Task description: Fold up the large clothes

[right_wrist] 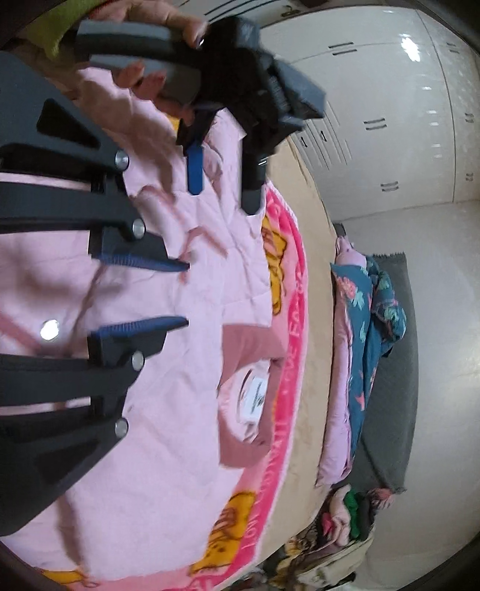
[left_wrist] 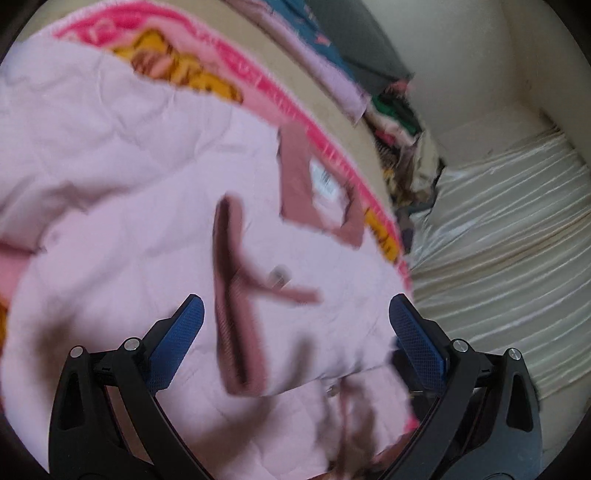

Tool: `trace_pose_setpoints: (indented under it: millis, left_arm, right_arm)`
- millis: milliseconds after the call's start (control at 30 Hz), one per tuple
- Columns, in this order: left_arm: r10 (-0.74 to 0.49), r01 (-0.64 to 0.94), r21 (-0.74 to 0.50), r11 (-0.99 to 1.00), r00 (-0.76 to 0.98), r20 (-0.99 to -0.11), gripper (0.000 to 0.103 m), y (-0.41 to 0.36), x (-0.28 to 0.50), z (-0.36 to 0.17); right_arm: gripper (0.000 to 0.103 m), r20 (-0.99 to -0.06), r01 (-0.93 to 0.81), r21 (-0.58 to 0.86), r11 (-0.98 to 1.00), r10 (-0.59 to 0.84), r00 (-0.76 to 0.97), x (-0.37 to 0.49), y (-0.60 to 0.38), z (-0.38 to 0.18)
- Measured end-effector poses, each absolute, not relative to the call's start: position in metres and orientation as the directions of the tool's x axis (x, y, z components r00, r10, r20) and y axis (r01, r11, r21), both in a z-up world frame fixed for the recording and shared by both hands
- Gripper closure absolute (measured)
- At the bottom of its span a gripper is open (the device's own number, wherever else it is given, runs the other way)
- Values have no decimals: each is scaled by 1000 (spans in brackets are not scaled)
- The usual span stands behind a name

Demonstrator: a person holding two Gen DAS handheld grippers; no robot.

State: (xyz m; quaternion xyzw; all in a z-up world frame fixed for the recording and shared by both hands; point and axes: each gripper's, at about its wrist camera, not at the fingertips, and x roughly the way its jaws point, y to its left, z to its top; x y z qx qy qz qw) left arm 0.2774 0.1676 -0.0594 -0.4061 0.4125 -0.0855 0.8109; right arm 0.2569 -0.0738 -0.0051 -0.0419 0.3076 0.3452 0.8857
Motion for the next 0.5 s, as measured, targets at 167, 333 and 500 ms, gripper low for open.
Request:
trace_pose_setpoints:
  millis: [167,333,500]
  left_arm:
    - [-385,-245,-612,752,591,-709,9,144,284,-79]
    - [-331,-177,-510,842,576,-747,47,119,289,-78]
    - [-220,-97,-351,931,620,-753,83,94,286,-63]
  right_arm:
    - [62,-590,-540,150,828,513,623,256,-124,-11]
    - [56,-615,-413,149,898,412,673,261,-173,-17]
    - [53,-617,-303,151,941,330,714,264,-212,-20]
